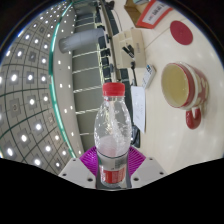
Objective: Pour water
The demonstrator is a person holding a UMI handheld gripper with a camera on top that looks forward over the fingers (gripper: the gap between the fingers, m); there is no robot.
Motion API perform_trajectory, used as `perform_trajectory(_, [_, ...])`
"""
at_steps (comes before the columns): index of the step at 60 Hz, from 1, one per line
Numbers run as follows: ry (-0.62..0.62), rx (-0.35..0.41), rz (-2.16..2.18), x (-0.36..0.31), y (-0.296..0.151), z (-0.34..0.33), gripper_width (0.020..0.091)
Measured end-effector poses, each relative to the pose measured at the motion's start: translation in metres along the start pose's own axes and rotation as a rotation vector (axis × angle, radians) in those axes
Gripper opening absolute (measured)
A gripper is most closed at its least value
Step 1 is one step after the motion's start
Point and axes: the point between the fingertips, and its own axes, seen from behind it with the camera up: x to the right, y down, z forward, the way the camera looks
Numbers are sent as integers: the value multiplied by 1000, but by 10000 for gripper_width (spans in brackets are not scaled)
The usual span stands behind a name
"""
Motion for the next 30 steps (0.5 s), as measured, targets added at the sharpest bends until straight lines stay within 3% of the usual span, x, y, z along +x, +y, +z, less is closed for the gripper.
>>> perform_trajectory(6, [53, -1, -370, -29, -12, -8, 345])
perform_trajectory(18, [72, 97, -1073, -116, -61, -30, 345])
perform_trajectory(30, [181, 233, -1463, -135, -155, -60, 343])
